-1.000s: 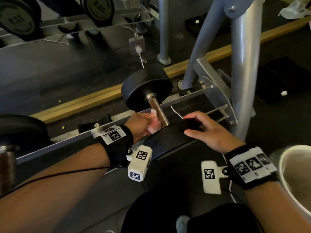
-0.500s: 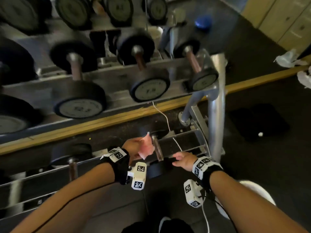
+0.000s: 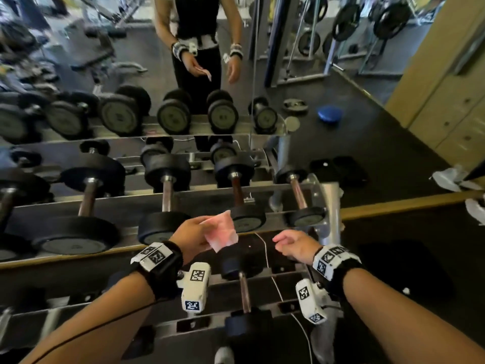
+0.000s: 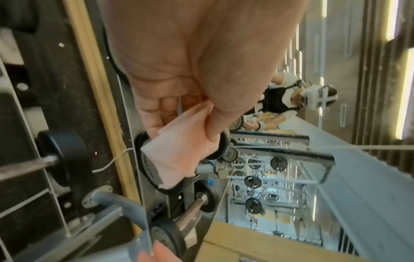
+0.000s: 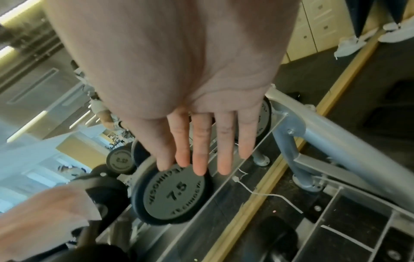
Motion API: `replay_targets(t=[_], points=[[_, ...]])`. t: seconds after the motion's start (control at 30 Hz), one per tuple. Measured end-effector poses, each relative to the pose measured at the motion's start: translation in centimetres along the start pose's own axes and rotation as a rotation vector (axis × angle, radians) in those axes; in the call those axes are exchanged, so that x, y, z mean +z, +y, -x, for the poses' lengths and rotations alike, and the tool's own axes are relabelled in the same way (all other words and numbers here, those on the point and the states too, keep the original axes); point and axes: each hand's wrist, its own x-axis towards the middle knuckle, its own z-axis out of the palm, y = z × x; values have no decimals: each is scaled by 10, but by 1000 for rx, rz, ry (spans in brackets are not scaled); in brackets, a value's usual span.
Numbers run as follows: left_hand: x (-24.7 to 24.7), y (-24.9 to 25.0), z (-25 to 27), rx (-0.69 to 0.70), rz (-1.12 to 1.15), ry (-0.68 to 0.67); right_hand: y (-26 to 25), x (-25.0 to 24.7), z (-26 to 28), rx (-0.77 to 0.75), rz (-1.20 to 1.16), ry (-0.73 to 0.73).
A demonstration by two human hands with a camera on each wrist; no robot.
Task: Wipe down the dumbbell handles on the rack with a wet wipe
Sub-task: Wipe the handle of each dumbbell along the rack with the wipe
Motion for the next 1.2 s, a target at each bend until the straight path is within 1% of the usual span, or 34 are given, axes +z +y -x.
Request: replay_targets(t=[0.07,0.13,0.2,0.27,0.33,0.43,0.5,0.57,0.73,0.8,0.87,0.93,0.97,1.0,1.03,1.1,1.13,1.2], points=[[-2,9,-14,-9,118,-2,-10,-10,-17,-25,-86,-5],[-1,20,-31,-3,178,-44,-24,-18,-37,-65,-150,6],[6,31,-49,19,155,-51,-39,-25,-60,-110,-198,16],[19,42,-68,46,91,-25,-56,-32,-82,-138,-257,0],[35,51,-86,54,32,-20,-67,-40,-103,-141,-344,-23],[51,60,-110,49,-19,-52,-73,-52,-128,-121,-450,-76],[59,62,-124,28,-41,-64,-70,-61,-142,-112,-426,-91],[66,64,-136,2,-65,-50,-64,-69,-155,-102,-388,-66],[89,75,-165,1,-132,45,-48,-94,-186,-72,-255,13],[103,77,-172,15,-201,98,-42,-104,-195,-60,-174,45],[120,76,-179,30,-332,161,-35,-115,-201,-61,-102,76],[140,75,-185,30,-456,200,-26,-125,-204,-121,-50,114],[150,75,-189,16,-467,215,-22,-131,-205,-153,-13,134],[159,75,-192,-11,-434,221,-17,-137,-205,-185,17,149],[168,74,-195,-50,-352,214,-12,-142,-204,-223,27,156],[185,74,-199,-123,-92,193,-2,-151,-200,-302,-2,162],[194,74,-199,-141,33,193,3,-154,-198,-326,-31,163],[207,70,-200,-128,186,211,11,-158,-194,-356,-94,161]])
